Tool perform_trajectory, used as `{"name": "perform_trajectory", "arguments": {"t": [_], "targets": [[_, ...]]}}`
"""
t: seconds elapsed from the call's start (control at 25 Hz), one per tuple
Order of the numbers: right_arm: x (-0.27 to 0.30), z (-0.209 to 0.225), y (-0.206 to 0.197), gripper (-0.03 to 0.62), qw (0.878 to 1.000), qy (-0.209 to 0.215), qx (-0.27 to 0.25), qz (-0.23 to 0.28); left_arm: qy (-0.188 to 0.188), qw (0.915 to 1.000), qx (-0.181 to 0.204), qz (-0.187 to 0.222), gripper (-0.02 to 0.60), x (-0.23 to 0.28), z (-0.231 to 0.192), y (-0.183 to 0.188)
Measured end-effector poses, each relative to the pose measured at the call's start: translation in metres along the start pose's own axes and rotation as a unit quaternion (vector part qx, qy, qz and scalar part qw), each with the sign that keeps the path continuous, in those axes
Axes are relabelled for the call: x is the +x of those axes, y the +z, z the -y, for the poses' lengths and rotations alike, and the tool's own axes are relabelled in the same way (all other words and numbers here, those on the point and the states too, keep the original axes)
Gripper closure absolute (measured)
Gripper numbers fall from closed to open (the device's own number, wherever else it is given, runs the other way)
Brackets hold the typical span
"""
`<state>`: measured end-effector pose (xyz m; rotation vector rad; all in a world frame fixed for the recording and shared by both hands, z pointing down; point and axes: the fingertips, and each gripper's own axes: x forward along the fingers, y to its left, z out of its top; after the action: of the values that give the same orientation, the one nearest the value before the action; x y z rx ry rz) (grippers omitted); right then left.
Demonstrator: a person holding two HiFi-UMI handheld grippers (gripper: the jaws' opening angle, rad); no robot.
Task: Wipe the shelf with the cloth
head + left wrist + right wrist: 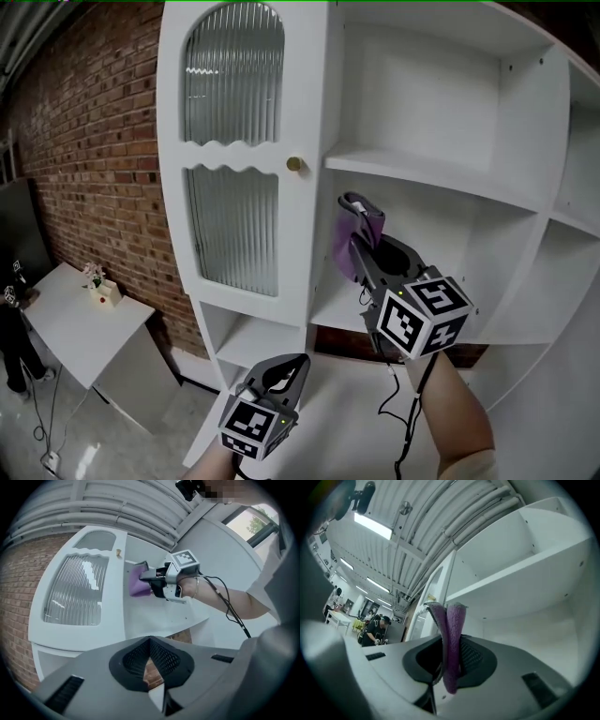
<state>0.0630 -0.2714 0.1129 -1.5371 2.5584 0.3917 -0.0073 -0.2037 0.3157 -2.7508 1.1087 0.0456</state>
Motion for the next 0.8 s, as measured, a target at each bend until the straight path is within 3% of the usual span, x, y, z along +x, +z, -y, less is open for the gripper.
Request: {"name": "perform_trajectory", "arguments": {"t": [0.28,0.44,0.8], "targets": [[0.043,-0.007,0.02,0.523,0.999,0.031,0.018,0.01,0.014,0.9998,-0.017,-0.002,0.568,0.012,-0.01,-0.014],[0.054,0.002,0.018,0.523,1.0,0.015,-0.017,0.002,0.01,0.9997,-0.02,-0.011,0.568,0.02,-0.012,-0.021],[0.085,0.034,0.001,0.523,0.999,-0.017,-0.032,-0.02,0.007,0.9991,-0.029,-0.03,0.568,0.024,-0.018,-0.03]]}}
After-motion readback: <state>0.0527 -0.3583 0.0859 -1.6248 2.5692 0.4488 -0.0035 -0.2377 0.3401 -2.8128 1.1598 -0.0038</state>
